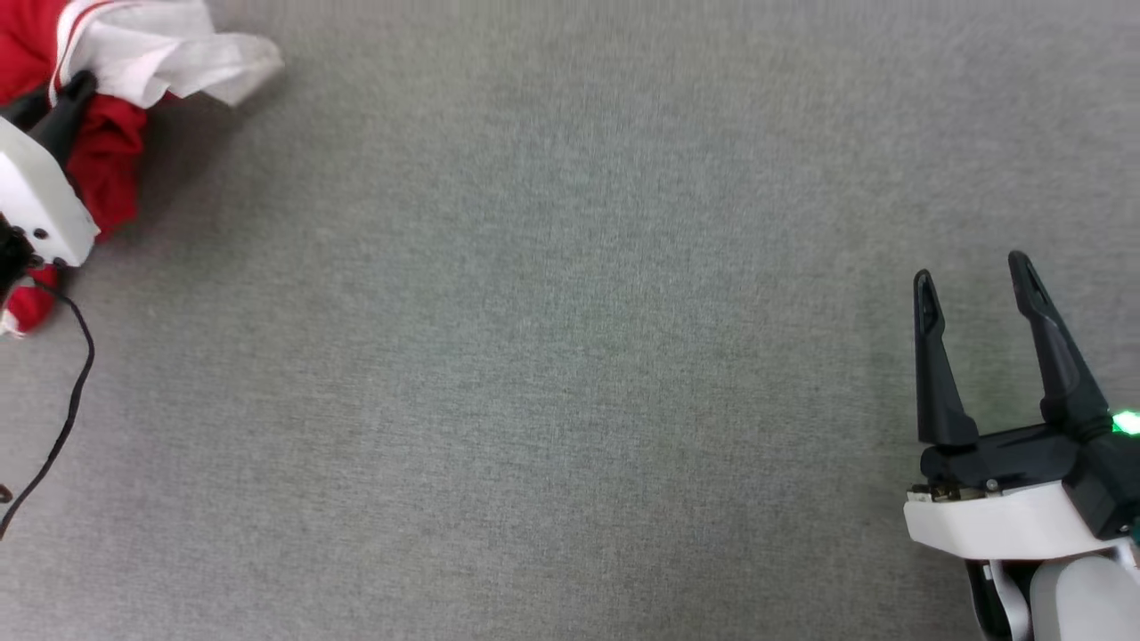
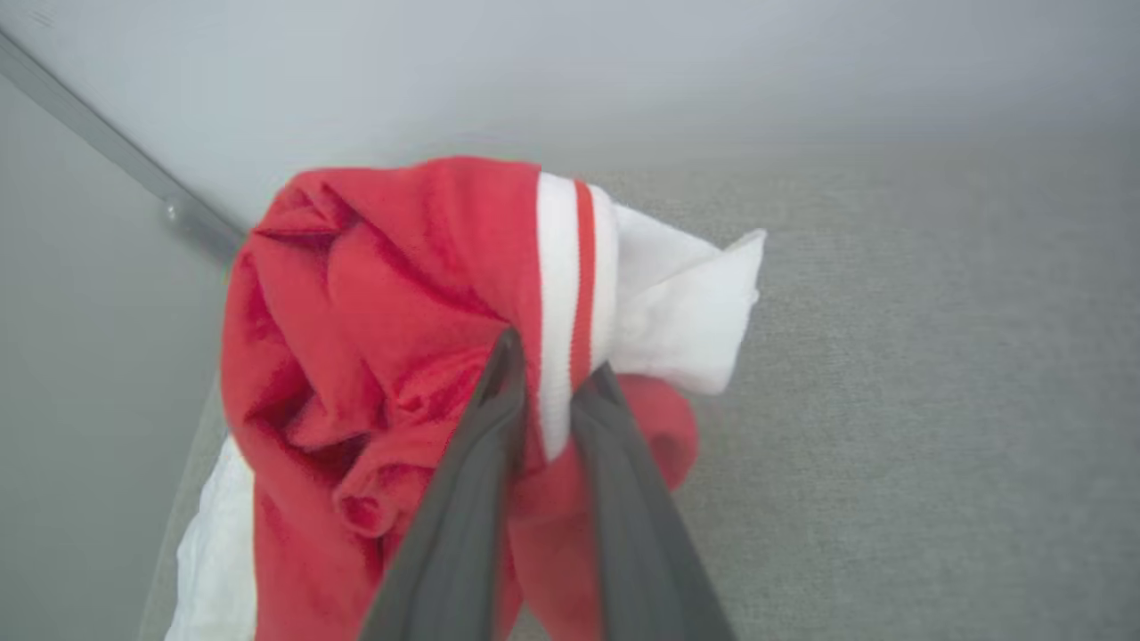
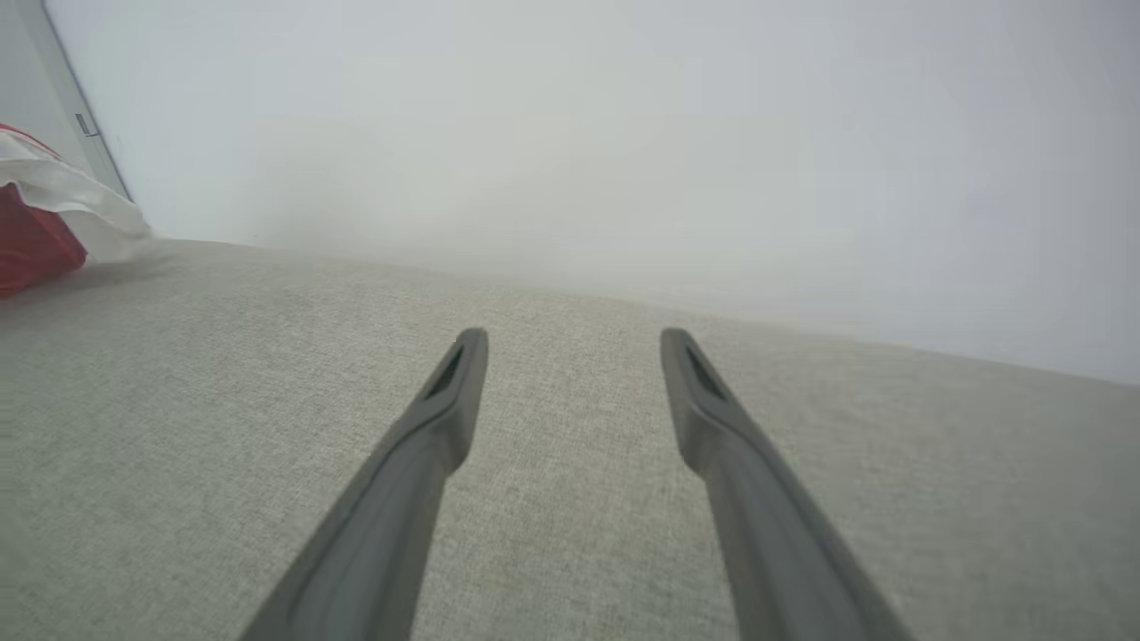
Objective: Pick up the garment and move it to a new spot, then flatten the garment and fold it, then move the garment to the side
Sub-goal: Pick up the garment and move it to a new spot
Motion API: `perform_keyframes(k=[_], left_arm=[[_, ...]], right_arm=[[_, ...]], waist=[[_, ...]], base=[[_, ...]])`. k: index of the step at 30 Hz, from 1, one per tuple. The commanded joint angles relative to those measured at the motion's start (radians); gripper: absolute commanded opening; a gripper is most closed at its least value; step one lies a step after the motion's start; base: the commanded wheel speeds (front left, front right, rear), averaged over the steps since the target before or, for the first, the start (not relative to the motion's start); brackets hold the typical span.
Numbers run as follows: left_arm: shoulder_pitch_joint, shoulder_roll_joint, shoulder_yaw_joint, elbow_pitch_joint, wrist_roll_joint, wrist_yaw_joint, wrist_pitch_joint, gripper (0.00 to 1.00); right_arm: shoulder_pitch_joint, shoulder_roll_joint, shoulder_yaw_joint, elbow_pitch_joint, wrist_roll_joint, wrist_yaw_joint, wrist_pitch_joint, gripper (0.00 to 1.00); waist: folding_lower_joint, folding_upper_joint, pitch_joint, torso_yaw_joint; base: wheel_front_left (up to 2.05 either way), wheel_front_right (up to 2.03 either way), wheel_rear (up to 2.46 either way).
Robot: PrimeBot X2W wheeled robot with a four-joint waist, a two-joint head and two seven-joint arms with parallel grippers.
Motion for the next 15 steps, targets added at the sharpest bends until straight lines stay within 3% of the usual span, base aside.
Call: perform_keyframes(k=[1, 7, 15], left_arm=[[0.015, 0.011, -0.008, -0.015, -0.003, 0.002, -0.023, 0.0], [0.043, 0.002, -0.054, -0.089, 0.016, 0.002, -0.073, 0.0], [0.075, -0.069, -0.099, -0.226, 0.035, 0.038, -0.075, 0.0]], right_arm=[[0.015, 0.0, 0.0, 0.011, 0.009, 0.0, -0.002, 1.0], [0.035, 0.001, -0.003, 0.041, 0.043, 0.0, -0.002, 1.0], [0.053, 0.001, -0.015, 0.059, 0.078, 0.0, -0.002, 1.0]], waist=[[0.0, 0.0, -0.082, -0.009], [0.0, 0.0, -0.184, -0.032], [0.0, 0.0, -0.252, -0.074]], base=[[0.0, 0.0, 0.0], [0.0, 0.0, 0.0], [0.0, 0.0, 0.0]])
